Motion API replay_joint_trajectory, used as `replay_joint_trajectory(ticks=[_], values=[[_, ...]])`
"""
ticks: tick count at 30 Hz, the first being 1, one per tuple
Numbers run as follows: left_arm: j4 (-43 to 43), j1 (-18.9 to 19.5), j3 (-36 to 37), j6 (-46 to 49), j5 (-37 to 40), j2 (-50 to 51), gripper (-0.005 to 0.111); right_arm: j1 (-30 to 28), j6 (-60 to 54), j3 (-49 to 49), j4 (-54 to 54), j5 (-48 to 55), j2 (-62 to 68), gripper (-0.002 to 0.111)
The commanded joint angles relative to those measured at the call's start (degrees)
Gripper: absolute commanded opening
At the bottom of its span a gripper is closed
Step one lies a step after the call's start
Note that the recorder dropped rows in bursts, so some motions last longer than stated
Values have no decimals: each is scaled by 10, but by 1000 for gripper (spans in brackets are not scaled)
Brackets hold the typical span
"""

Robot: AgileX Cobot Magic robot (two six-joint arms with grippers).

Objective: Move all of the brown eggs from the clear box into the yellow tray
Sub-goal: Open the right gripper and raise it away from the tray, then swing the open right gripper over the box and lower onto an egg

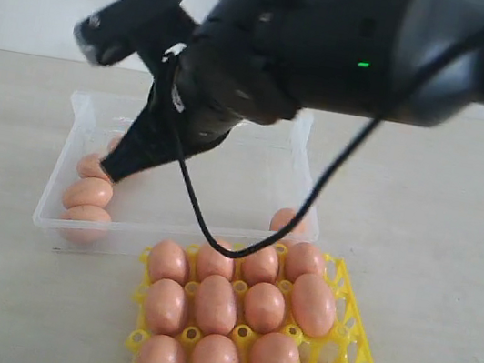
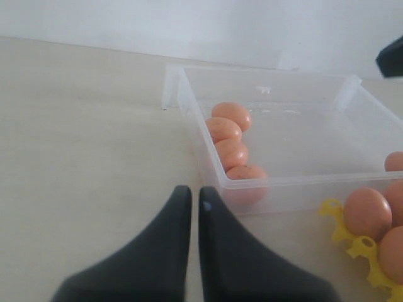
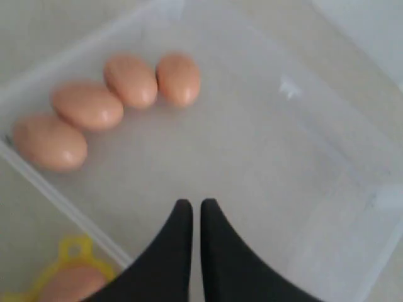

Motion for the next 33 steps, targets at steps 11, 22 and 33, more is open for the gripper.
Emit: replay_joint_trajectory(ticks=[11, 22, 33], values=[[2, -1, 2, 2, -4, 2, 4, -99, -239, -312, 434, 355, 184, 0], [2, -1, 2, 2, -4, 2, 4, -111, -463, -329, 663, 279, 205, 0], [2, -1, 2, 2, -4, 2, 4, -32, -466, -329, 352, 121, 210, 40]])
